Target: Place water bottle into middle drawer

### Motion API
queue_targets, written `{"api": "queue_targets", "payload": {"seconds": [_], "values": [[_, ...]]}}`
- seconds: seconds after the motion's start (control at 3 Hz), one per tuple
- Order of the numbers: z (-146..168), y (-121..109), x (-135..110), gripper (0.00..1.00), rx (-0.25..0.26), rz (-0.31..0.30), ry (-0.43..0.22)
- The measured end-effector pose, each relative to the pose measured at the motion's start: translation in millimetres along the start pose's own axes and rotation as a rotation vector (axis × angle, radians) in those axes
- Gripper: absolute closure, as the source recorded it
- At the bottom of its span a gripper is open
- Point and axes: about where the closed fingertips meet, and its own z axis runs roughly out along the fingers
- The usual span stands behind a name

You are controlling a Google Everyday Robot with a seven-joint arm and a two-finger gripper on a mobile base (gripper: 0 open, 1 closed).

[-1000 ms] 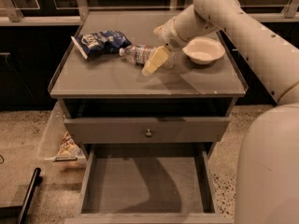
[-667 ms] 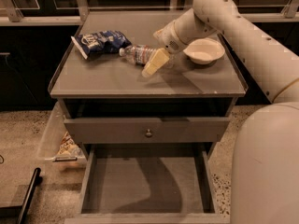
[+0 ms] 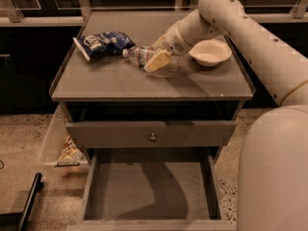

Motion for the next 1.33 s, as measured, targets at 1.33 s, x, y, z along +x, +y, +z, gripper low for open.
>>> {"api": "queue_targets", "payload": {"seconds": [1.33], "values": [[1.3,10.0,-4.3,1.00,-0.024,-0.008,-0.012]]}}
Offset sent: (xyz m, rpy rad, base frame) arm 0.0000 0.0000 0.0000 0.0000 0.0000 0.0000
